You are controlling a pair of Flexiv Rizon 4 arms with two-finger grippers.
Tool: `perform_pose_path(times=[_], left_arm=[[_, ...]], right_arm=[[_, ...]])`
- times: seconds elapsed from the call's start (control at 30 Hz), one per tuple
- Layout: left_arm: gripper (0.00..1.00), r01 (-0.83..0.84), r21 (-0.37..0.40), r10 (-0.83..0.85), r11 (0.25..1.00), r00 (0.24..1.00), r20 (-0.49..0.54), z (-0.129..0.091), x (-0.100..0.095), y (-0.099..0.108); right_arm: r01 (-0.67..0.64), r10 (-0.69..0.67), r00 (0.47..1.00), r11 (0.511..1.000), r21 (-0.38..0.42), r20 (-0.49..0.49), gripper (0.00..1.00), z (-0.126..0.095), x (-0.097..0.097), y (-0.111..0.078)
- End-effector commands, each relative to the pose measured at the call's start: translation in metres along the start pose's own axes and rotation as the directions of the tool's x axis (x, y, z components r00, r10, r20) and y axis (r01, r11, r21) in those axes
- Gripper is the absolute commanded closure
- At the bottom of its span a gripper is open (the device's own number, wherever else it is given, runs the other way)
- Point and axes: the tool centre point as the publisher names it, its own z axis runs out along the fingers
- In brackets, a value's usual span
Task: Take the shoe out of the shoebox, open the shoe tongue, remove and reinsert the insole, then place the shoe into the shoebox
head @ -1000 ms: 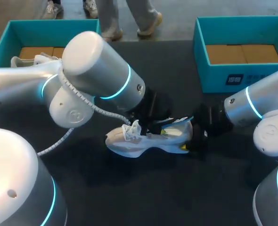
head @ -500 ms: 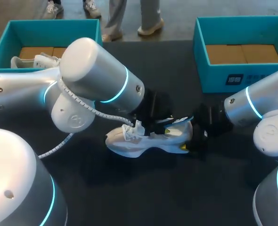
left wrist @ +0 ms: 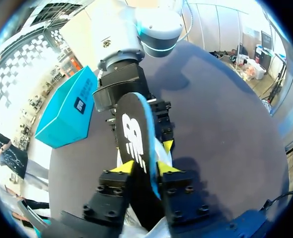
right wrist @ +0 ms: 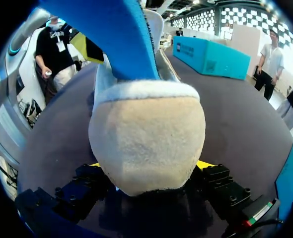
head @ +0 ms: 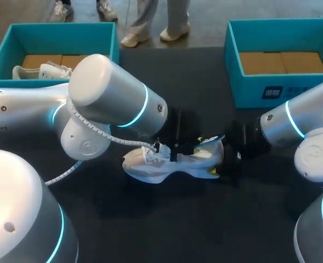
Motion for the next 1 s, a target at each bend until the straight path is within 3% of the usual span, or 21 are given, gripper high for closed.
perform_pose_path(times=[0.03,0.27,0.77,1.0], left_arm=[[1.00,-0.001,0.010,0.001,1.000,1.000,-0.009,0.001,0.000,0.003],[1.00,-0.026,0.064,0.028,0.998,0.999,-0.030,-0.013,0.000,-0.004],[1.00,-0.057,0.148,0.060,0.987,0.998,-0.019,-0.043,-0.013,-0.048],[1.00,-0.054,0.220,0.085,0.974,0.987,-0.134,-0.054,-0.015,-0.066]], right_arm=[[0.000,0.000,1.000,1.000,0.002,0.001,1.00,0.000,-0.001,-0.001],[0.000,0.000,1.000,1.000,0.002,0.001,1.00,0.000,-0.001,-0.001],[0.000,0.000,1.000,1.000,0.002,0.001,1.00,0.000,-0.001,-0.001],[0.000,0.000,1.000,1.000,0.002,0.001,1.00,0.000,-0.001,-0.001]])
